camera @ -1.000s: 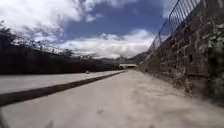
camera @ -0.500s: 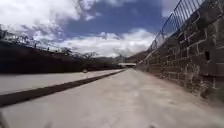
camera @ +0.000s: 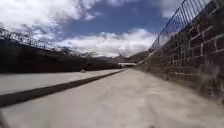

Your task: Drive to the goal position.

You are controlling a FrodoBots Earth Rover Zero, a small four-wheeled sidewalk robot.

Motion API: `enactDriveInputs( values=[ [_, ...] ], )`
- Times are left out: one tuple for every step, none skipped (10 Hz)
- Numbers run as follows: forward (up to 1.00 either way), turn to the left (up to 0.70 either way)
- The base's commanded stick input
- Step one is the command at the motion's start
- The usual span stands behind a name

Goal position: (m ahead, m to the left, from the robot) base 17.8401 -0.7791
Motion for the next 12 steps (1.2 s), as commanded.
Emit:
enactDriveInputs(
  values=[
    [1.0,-0.22],
    [1.0,-0.27],
    [1.0,-0.27],
    [1.0,0.0],
    [1.0,0.0],
    [1.0,0.0],
    [1.0,0.0],
    [1.0,0.0],
    [1.0,0.0],
    [1.0,0.0],
    [1.0,0.0],
    [1.0,0.0]
  ],
)
